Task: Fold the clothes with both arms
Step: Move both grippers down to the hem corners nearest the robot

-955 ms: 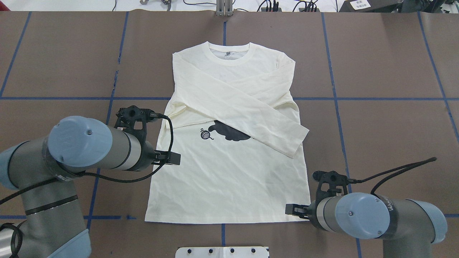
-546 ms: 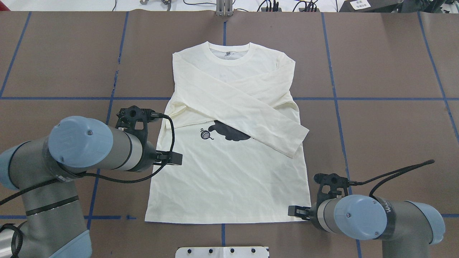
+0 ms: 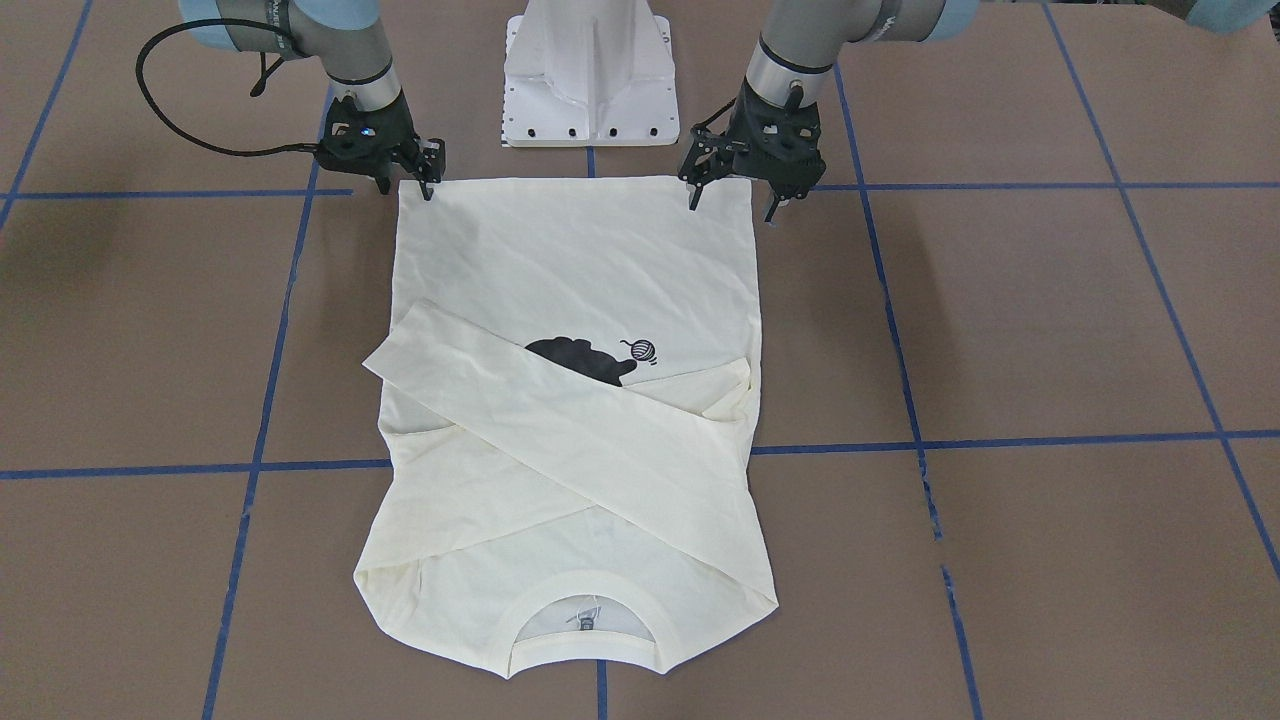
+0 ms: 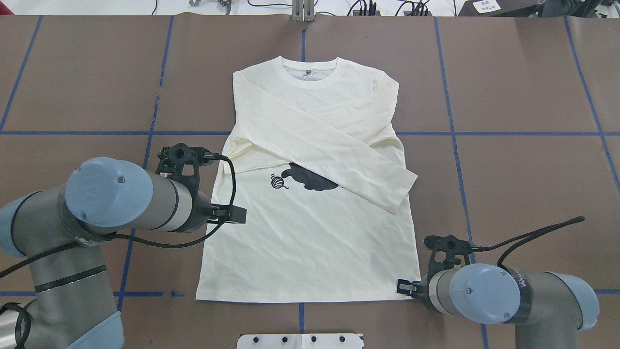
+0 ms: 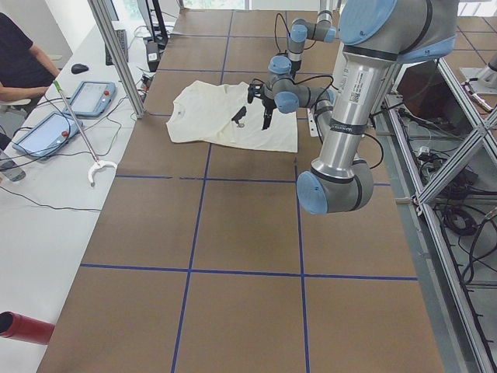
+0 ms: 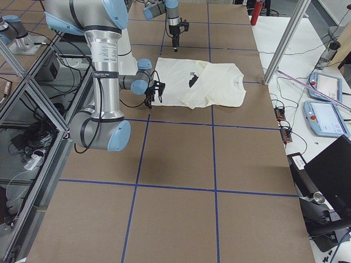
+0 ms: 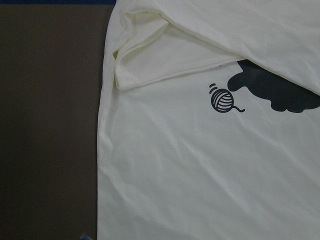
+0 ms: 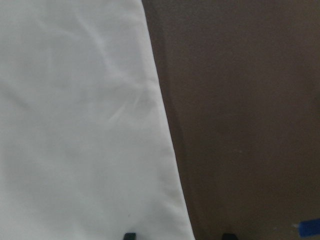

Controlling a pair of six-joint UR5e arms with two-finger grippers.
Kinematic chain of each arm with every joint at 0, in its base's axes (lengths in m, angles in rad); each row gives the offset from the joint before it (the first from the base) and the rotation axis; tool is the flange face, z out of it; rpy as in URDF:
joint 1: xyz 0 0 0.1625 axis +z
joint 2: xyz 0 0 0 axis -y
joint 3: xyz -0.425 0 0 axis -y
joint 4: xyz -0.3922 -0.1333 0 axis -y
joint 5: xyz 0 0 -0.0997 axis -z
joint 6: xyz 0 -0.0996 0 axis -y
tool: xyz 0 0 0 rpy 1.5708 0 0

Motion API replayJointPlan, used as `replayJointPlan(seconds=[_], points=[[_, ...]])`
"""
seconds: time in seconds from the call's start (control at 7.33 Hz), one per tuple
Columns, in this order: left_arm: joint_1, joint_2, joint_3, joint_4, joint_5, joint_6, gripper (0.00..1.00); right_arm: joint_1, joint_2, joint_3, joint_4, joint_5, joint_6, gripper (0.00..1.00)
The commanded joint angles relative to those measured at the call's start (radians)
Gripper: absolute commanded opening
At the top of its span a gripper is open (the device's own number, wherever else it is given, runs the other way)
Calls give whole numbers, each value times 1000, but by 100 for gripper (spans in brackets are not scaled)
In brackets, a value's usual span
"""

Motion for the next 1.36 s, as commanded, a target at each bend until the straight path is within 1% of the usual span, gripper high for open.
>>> replayJointPlan(seconds=[0.0,0.14,0.41,0.68,0.82,0.96,1.09,1.23], points=[[0,2,0,0,1,0,100,0,1,3,-1,4,0,19],[0,3,2,0,-1,2,100,0,4,9,-1,5,0,15],[0,6,3,0,-1,6,100,1,13,18,-1,5,0,14],[0,9,6,-2,-1,8,100,1,13,44,-1,-2,8,0],[0,12,12,-2,-1,-6,100,3,16,49,-1,-7,17,0],[26,49,26,-38,2,-121,100,7,7,75,-1,-2,17,0],[91,136,35,-167,10,-256,100,23,-2,81,-1,-10,17,0],[173,217,35,-257,24,-405,99,30,-8,82,-1,-10,17,0]])
